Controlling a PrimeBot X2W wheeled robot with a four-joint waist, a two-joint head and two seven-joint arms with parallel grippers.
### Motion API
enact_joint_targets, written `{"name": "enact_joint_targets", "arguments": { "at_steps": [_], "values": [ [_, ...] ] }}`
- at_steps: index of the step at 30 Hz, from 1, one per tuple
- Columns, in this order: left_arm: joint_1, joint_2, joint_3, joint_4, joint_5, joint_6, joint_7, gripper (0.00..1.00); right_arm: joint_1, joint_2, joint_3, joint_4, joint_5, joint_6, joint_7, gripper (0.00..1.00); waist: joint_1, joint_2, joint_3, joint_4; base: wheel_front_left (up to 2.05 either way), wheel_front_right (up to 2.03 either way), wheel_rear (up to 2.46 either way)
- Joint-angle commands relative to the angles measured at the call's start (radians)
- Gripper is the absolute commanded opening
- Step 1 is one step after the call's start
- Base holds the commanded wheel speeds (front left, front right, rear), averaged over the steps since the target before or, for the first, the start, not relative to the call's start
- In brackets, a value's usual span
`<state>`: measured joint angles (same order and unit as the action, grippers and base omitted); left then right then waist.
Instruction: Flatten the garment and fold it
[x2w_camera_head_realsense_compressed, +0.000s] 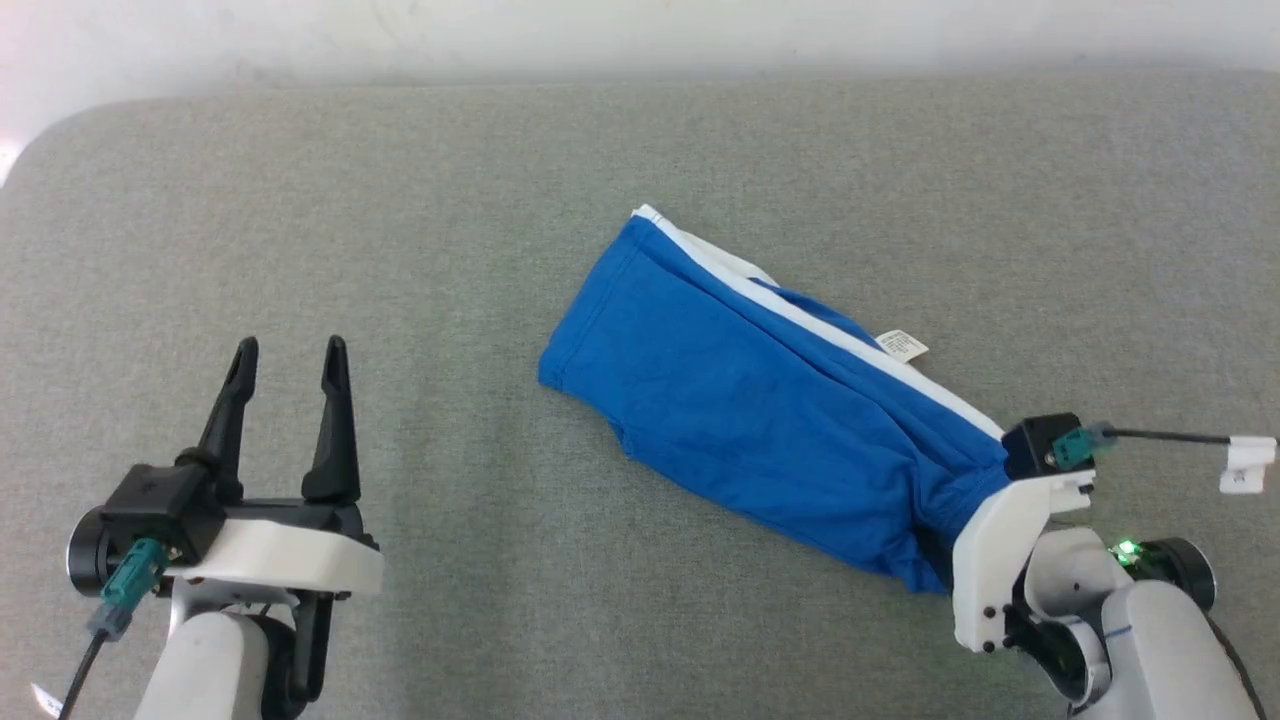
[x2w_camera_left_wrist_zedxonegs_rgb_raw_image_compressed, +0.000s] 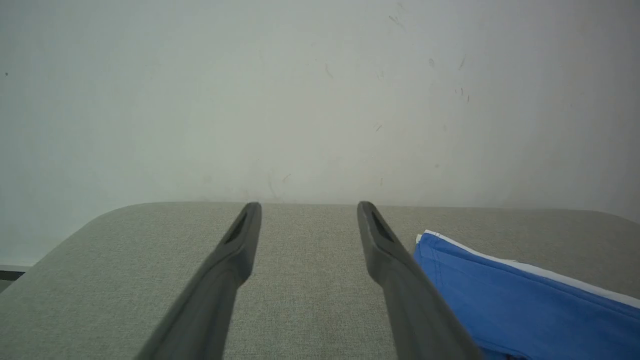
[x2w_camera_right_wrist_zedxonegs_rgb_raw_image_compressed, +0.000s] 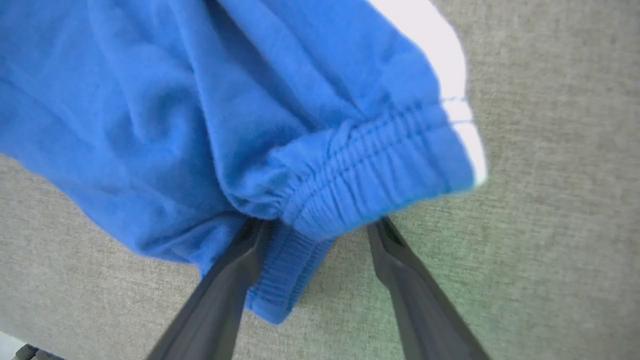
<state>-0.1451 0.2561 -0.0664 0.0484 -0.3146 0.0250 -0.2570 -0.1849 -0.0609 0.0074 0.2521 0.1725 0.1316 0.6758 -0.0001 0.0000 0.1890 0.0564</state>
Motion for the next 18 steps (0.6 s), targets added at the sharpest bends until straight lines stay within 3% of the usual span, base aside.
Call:
{"name": "enact_joint_targets", "arguments": {
  "at_steps": [1, 2, 3, 10, 14, 18],
  "values": [
    [0.012, -0.002, 0.006, 0.004, 0.008, -0.008, -0.005, 1.00, 0.005, 0.011, 0.018, 0.045, -0.005, -0.001, 0.018, 0.37, 0.0001, 0.0000, -0.001, 0.000, 0.00, 0.00, 0.00],
    [0.013, -0.004, 0.008, 0.008, 0.011, -0.012, -0.005, 1.00, -0.001, 0.011, 0.021, 0.052, -0.006, -0.001, 0.018, 0.05, 0.0001, 0.0000, -0.002, 0.000, 0.00, 0.00, 0.00],
    [0.013, -0.006, 0.011, 0.010, 0.014, -0.016, -0.005, 1.00, -0.006, 0.011, 0.023, 0.056, -0.005, -0.001, 0.018, 0.00, 0.0001, 0.0000, -0.003, -0.001, 0.00, 0.00, 0.00],
    [-0.035, -0.006, -0.006, 0.058, 0.005, -0.059, 0.029, 1.00, -0.028, 0.011, 0.021, 0.029, 0.032, -0.001, 0.009, 0.00, 0.0001, 0.0000, 0.000, -0.025, 0.00, 0.00, 0.00],
    [-0.145, -0.008, -0.049, 0.103, -0.033, -0.093, 0.179, 1.00, -0.039, 0.011, 0.020, -0.012, 0.038, -0.001, 0.019, 0.00, 0.0001, 0.0000, 0.016, -0.045, 0.00, 0.00, 0.00],
    [-0.280, -0.029, -0.110, 0.182, -0.078, -0.106, 0.426, 1.00, -0.049, 0.011, 0.032, -0.045, 0.037, -0.001, 0.034, 0.00, 0.0001, 0.0000, 0.036, -0.071, 0.00, 0.00, 0.00]
  ]
}}
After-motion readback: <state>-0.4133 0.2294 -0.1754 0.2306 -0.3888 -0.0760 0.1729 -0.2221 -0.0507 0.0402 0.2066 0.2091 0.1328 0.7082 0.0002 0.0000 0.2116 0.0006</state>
